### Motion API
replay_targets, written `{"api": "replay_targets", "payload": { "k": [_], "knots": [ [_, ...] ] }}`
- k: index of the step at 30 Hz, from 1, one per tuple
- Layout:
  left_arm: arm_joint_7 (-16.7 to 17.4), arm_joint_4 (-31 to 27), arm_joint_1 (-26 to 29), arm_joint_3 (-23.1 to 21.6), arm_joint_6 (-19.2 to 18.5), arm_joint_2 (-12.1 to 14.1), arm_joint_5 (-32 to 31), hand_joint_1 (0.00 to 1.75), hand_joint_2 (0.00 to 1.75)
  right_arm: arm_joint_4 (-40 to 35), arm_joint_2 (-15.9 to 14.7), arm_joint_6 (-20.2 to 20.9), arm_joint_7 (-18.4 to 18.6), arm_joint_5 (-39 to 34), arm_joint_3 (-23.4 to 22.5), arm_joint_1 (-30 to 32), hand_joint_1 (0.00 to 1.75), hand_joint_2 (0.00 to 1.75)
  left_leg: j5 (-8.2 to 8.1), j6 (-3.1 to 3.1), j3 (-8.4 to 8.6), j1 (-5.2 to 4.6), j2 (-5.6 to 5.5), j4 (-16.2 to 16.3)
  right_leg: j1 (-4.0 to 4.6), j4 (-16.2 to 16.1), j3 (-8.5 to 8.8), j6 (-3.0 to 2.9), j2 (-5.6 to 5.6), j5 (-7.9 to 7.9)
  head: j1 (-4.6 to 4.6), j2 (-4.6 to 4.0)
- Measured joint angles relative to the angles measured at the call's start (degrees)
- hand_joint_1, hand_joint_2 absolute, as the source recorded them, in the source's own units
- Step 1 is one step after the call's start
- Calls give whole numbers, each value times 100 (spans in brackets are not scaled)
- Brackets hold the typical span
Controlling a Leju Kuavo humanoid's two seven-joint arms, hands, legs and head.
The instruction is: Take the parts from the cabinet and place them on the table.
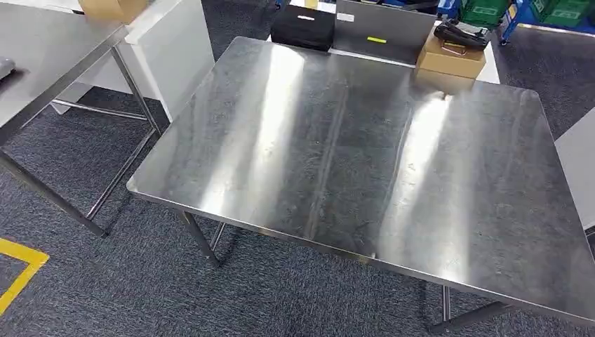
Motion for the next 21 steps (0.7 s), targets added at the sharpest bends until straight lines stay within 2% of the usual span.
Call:
{"api": "replay_targets", "payload": {
  "k": [1,2,3,5,6,7,8,9,10,11,12,13,14,16,17,18,19,20,21],
  "knots": [
    [-4,0,-2,0,2,-2,-4,0,0,0,0,0,0,-2,0,-3,0,0,39,52,22,23,10,-71,9,0,-16,24,6,-3,-7,0],
    [-7,0,-3,0,4,-15,-7,0,0,0,-4,0,0,-2,0,-4,0,0,84,105,50,69,61,-130,-9,111,-39,24,4,-73,2,0],
    [-7,0,-5,0,4,-26,-7,0,0,0,-7,0,0,-4,0,-7,0,0,92,121,50,71,70,-147,0,342,-151,-12,4,-225,13,0],
    [-7,0,-2,0,7,-28,-7,0,0,0,-4,0,0,-9,2,-8,0,0,98,136,21,78,138,-147,-2,1272,-610,-86,8,-667,50,0],
    [-7,0,-1,0,7,-28,-7,0,0,0,-4,0,0,-9,2,2,0,0,102,132,2,70,170,-144,10,1790,-855,-87,10,-842,41,0],
    [-7,0,1,2,7,-31,-9,0,0,0,-7,0,0,-9,2,14,0,0,104,128,-1,66,194,-143,9,2015,-953,-65,9,-889,46,0],
    [-7,0,5,0,7,-35,-9,0,0,0,-13,0,0,-13,0,25,0,0,106,121,3,68,237,-142,3,1932,-898,-19,7,-822,44,0],
    [-7,0,5,0,7,-39,-9,0,0,0,-17,0,0,-15,2,30,0,0,105,109,10,80,268,-138,-6,1598,-718,36,1,-670,50,0],
    [-7,0,3,0,7,-48,-13,0,0,0,-31,0,0,-24,2,25,0,0,101,83,18,94,306,-133,-21,1078,-448,94,-31,-458,48,0],
    [-7,0,3,0,7,-57,-15,0,0,0,-37,0,0,-28,2,14,0,0,92,41,31,107,344,-122,-40,471,-132,137,-151,-245,53,0],
    [-7,0,3,2,7,-53,-17,0,0,2,-29,2,0,-31,7,-1,0,0,71,-19,39,73,378,-94,-36,131,-5,94,-373,-186,61,0],
    [-7,0,3,2,7,-50,-20,0,0,4,-15,4,0,-37,11,-10,0,0,36,-69,48,58,412,-74,29,125,-30,20,-293,-146,52,0],
    [-9,0,1,2,7,-46,-31,0,0,4,-17,7,0,-44,13,-9,0,0,38,-109,60,45,434,-82,30,146,-42,-70,-232,-149,28,0],
    [-9,0,-1,2,7,-50,-41,0,0,4,-26,4,0,-48,13,2,0,0,46,-164,98,82,507,-104,57,155,-60,-159,-145,-138,39,0],
    [-9,0,-3,2,7,-55,-48,0,0,4,-24,4,0,-54,13,1,0,0,2,-220,75,123,456,-73,-35,141,17,-217,-87,-103,35,0],
    [-11,0,-6,2,7,-57,-59,0,0,4,-20,4,0,-57,20,1,0,0,-172,-251,22,137,267,88,-18,142,-2,-260,-53,-79,31,0],
    [-15,0,-5,2,7,-59,-66,0,0,4,-20,4,0,-63,22,-1,0,0,-424,-260,-119,138,153,432,-6,143,-13,-292,-18,-73,26,0],
    [-15,0,5,2,7,-59,-66,0,0,4,-20,4,0,-63,24,-6,0,0,-691,-270,-340,137,98,941,13,144,-29,-312,32,-63,31,0],
    [-13,0,15,4,7,-55,-66,0,0,4,-20,4,0,-63,24,-5,0,0,-890,-272,-571,137,88,1436,35,145,-39,-313,93,-62,29,0]
  ]
}}
